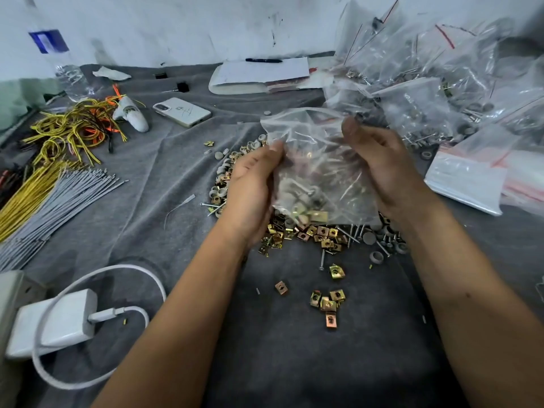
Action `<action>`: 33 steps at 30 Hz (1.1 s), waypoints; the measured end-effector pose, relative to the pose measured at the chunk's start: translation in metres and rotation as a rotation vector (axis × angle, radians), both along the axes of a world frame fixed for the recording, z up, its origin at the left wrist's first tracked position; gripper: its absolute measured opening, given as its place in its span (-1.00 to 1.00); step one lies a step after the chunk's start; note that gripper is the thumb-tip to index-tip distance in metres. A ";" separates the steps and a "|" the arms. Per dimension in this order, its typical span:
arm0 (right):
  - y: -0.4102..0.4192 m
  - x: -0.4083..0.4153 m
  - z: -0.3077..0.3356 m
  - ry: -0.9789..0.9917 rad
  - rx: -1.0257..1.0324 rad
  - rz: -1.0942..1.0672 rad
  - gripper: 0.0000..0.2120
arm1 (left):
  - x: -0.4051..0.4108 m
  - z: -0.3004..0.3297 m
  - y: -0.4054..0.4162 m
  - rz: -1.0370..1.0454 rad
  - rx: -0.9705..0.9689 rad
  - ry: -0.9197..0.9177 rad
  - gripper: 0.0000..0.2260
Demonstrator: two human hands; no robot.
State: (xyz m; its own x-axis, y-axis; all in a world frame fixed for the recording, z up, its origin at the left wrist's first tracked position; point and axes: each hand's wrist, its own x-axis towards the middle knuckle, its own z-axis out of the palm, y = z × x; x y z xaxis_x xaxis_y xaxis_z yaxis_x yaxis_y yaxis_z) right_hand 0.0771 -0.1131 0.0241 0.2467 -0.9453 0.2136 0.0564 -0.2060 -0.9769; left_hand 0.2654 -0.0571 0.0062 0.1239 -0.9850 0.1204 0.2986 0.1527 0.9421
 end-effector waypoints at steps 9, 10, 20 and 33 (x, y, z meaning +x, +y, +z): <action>0.001 0.003 -0.009 -0.021 -0.031 -0.037 -0.81 | 0.003 -0.003 -0.003 0.156 -0.036 -0.178 -0.81; 0.001 0.003 -0.008 -0.066 -0.035 -0.038 -0.84 | 0.003 -0.004 -0.003 0.153 -0.057 -0.197 -0.79; -0.001 0.008 -0.011 -0.065 -0.169 -0.125 -0.84 | 0.006 -0.004 -0.005 0.317 -0.190 -0.176 -0.78; -0.001 0.014 -0.015 0.459 -0.672 -0.187 -0.91 | 0.013 -0.006 -0.006 0.698 -0.421 -1.082 -0.73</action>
State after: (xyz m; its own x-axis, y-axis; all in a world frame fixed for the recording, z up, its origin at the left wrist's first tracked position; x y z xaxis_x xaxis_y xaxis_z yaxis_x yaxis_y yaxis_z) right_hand 0.0914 -0.1141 0.0087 0.2988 -0.6864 0.6630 -0.4105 -0.7196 -0.5600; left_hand 0.2785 -0.0627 0.0004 0.2302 -0.6210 0.7492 -0.8140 0.2991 0.4980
